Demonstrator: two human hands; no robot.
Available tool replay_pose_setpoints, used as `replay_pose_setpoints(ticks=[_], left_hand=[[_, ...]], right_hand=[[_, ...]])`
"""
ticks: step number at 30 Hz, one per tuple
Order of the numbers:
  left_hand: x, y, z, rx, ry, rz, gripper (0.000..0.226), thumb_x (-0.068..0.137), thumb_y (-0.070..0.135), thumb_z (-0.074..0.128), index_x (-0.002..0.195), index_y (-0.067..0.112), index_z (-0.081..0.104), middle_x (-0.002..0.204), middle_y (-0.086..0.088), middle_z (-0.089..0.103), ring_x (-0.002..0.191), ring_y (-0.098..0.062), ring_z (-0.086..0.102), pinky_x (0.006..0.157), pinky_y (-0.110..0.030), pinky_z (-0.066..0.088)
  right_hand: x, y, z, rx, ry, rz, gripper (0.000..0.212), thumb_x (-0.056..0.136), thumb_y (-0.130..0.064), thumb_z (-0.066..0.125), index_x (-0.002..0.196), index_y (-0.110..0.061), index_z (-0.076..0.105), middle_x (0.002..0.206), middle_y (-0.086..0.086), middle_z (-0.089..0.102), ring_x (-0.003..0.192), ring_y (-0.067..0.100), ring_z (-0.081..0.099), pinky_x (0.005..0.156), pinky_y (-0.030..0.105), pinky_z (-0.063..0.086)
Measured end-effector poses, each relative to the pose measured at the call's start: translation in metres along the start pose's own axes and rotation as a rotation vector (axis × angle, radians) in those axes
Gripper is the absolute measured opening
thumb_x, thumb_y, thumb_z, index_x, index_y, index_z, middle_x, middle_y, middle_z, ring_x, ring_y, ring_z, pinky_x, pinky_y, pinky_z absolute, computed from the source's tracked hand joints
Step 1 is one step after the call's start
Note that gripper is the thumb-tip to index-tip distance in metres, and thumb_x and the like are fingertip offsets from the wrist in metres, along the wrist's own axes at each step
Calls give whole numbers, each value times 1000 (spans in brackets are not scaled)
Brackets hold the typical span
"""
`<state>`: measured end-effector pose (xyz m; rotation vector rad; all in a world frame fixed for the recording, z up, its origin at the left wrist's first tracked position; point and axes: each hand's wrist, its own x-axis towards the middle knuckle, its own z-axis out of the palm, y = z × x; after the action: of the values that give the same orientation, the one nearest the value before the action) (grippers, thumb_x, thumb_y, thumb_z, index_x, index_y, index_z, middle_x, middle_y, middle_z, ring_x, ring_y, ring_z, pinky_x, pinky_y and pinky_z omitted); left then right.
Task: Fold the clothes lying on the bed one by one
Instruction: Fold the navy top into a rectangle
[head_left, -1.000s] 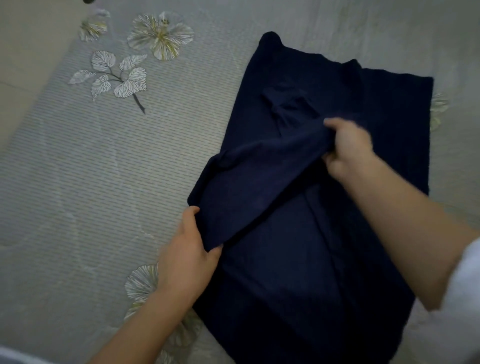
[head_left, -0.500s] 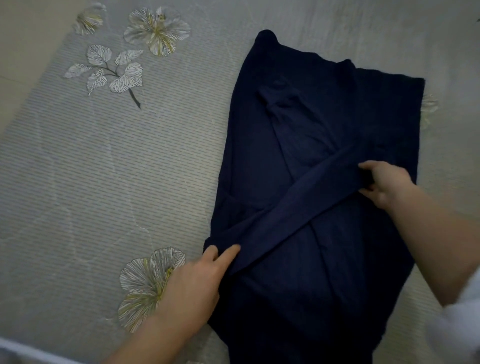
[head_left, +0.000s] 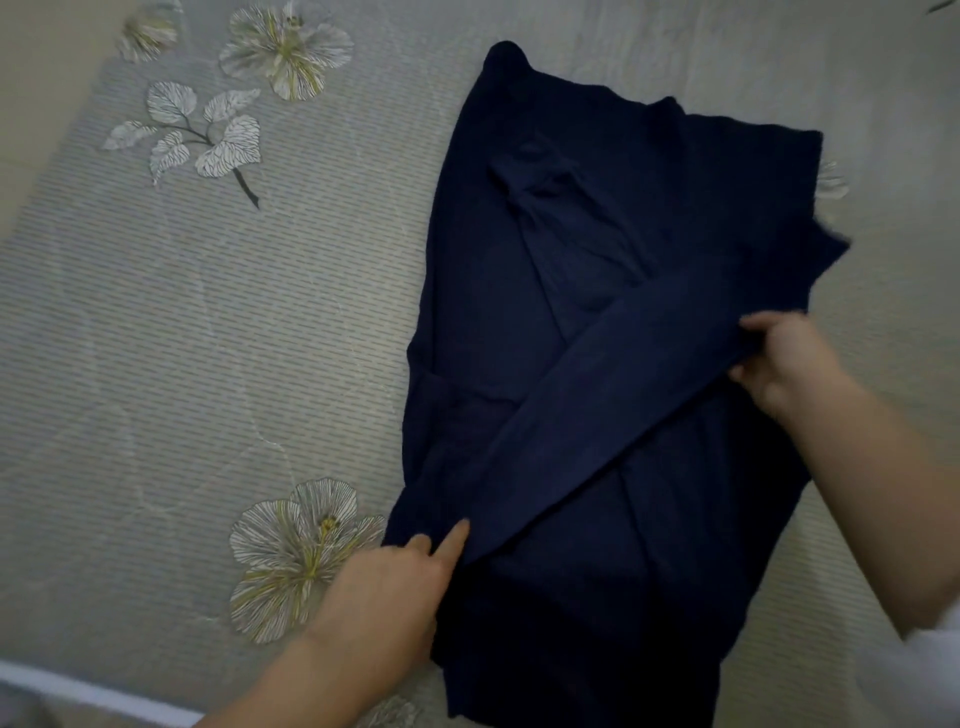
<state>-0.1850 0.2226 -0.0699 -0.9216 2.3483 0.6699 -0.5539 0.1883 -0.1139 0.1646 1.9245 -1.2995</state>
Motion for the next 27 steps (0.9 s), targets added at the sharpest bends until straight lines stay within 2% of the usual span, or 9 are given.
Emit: replay_pose_setpoints(ticks=[2,4,7,10,15,18,20,24,27], left_hand=[[16,1,2,-149,-7,-44,52,84,41,47,135,32,45,111,0,61,103,-23,61,79,-33,47],[38,-3,-2,-287,240,-28,42,84,43,37,113,26,61,104,2,59,101,-21,59,81,-34,49],[77,-15,-9,-205,588,-56,45,87,31,46,129,17,55,126,-2,54,116,-25,45,93,-44,46],[102,-31,-25,-48,462,-208,52,94,43,48,141,25,39,135,2,49,131,-23,30,107,-51,17],[98,-84,-49,-163,522,-364,30,91,54,46,103,33,64,96,8,62,114,-20,42,97,-43,19],[91,-107,-48,-459,565,-398,31,90,43,56,118,31,58,107,5,59,122,-23,35,100,-44,24],[88,-105,-39,-473,581,-400,45,90,36,59,132,24,50,124,-6,54,123,-28,33,102,-42,29],[61,-65,-13,-283,718,-79,51,81,47,53,122,16,55,111,-8,52,102,-28,48,88,-42,42],[37,-33,19,-113,446,199,62,69,51,62,124,23,52,98,1,52,83,-20,56,68,-33,52]], right_hand=[[5,22,-11,-145,80,74,48,90,-5,48,135,-21,42,120,7,54,81,15,55,63,29,50],[8,29,-16,-134,89,28,60,92,-7,52,144,-23,28,112,5,52,89,16,55,69,28,51],[6,22,-13,-101,47,14,60,88,-11,60,142,-19,34,118,3,57,104,18,60,69,28,57],[2,5,-5,-8,-9,46,39,88,-10,60,126,-16,52,112,2,65,95,16,65,58,24,57],[-2,-20,2,103,-53,-62,40,89,-4,50,125,-22,53,115,0,65,101,17,64,73,29,59],[-1,-9,1,-34,-27,-77,29,92,-6,47,105,-31,55,116,-2,63,99,17,62,70,30,55],[-2,3,1,-79,-29,-16,21,93,-9,50,91,-30,50,111,0,60,96,17,60,73,32,54],[2,18,0,-59,-15,33,18,91,-12,58,97,-28,51,114,1,59,100,19,61,76,34,56],[2,10,3,-7,10,64,34,89,-15,61,121,-21,53,116,2,63,98,18,64,59,29,56]])
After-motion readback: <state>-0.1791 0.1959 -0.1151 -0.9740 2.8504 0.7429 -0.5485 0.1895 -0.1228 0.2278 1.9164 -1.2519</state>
